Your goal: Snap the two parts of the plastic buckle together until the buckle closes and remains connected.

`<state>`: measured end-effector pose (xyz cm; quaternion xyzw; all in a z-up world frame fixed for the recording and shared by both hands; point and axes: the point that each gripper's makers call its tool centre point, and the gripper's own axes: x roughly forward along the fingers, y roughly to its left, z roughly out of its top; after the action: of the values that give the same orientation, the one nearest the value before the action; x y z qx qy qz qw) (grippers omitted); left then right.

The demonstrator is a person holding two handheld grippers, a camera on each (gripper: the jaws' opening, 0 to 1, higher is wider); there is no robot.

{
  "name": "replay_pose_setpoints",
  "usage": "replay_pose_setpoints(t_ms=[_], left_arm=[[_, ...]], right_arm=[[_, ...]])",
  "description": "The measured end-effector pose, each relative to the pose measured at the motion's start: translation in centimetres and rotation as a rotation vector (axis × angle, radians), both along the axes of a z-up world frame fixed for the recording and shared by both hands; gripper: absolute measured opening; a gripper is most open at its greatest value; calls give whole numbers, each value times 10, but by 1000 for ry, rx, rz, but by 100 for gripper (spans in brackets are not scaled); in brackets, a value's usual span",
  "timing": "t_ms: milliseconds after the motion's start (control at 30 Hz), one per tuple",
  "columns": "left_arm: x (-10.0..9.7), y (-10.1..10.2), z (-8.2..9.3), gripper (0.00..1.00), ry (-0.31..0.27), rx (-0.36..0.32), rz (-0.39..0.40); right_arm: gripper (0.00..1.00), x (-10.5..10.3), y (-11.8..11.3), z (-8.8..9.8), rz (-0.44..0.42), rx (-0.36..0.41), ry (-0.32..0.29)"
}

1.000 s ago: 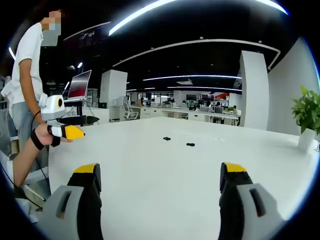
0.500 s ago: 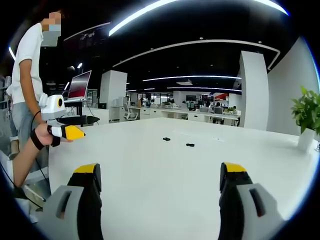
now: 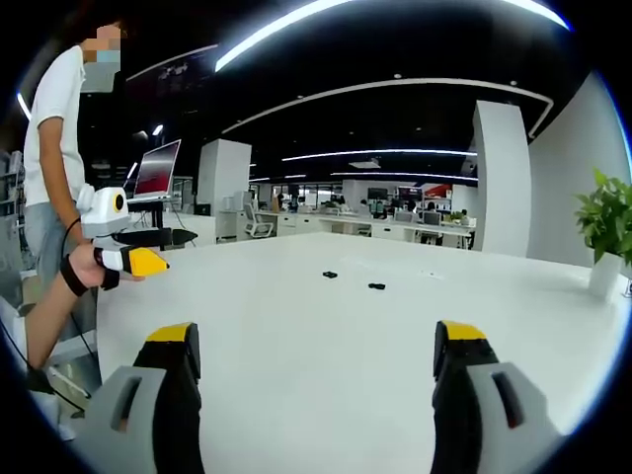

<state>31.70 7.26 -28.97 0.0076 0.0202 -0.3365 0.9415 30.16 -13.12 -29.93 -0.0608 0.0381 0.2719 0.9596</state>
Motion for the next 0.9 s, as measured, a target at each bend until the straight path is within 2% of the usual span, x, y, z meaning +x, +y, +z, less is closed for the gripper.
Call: replay_pose_setpoints(t_ms=[500, 900], left_arm=[[-1, -4, 1, 99, -3, 0, -12], [-1, -4, 0, 99, -6, 1, -11]], right_arm=[[99, -1, 10, -2, 29, -10, -4], [99, 1, 8, -1, 24, -17, -8]])
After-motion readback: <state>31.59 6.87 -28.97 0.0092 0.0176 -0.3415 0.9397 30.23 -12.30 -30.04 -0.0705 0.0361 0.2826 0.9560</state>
